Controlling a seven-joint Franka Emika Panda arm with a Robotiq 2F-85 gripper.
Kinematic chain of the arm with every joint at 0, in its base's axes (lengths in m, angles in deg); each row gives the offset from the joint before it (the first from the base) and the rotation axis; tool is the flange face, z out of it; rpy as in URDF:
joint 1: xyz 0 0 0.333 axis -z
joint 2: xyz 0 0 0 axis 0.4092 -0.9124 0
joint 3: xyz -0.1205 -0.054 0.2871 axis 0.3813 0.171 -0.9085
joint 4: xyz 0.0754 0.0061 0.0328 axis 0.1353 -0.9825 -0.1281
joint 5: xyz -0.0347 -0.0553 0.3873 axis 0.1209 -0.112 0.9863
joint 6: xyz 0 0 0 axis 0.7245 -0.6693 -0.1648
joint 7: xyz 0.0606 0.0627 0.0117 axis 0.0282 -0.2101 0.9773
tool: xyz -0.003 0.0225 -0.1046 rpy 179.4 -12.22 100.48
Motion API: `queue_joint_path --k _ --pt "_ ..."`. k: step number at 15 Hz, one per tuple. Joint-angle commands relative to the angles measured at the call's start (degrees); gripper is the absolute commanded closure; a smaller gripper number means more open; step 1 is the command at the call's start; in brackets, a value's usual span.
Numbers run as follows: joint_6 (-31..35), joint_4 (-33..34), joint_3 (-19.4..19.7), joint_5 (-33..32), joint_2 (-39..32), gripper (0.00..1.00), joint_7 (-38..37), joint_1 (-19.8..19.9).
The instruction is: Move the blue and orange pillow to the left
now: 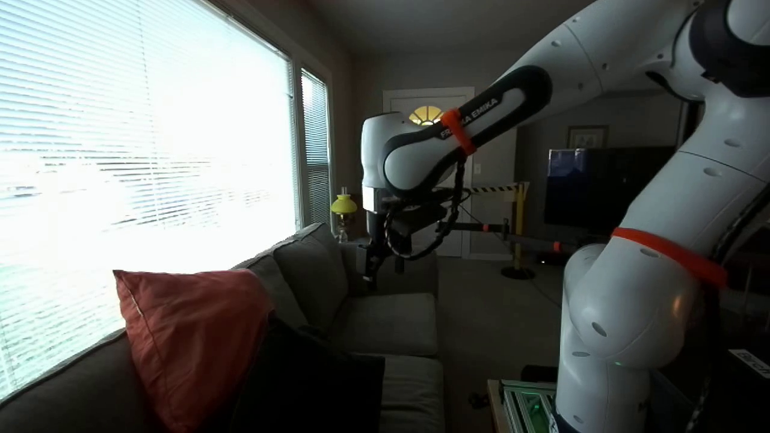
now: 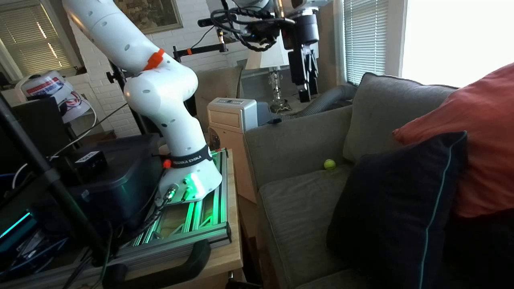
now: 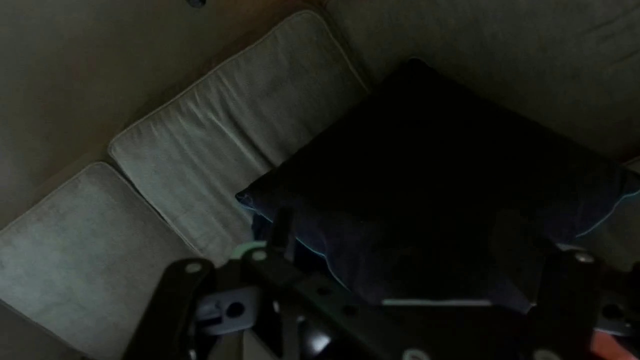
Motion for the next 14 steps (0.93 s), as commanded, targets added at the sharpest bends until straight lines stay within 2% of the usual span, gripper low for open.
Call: queue_joint_path --k 1,2,5,7,8,9,12,14 --pt "7.22 2.42 -0.65 -1.64 -10.55 0.0 -6.15 2.24" --pt "4.94 0.27 0.12 -0.15 -4.99 0.0 -2.57 0.99" --pt "6.64 1.75 0.34 -0.42 -9.85 0.0 -4.51 1.24" --pt "6.64 2.32 0.34 -0.44 -10.3 0.0 -4.68 1.2" --pt "8.45 1.58 1.55 1.8 -9.12 0.0 -1.93 0.37" --pt "10.99 1.3 1.2 0.65 -9.12 0.0 -3.25 0.83" --pt "24.99 0.17 2.81 2.24 -11.75 0.0 -2.41 0.74" --pt "32.28 -0.65 4.61 6.66 -13.57 0.0 0.6 -0.86"
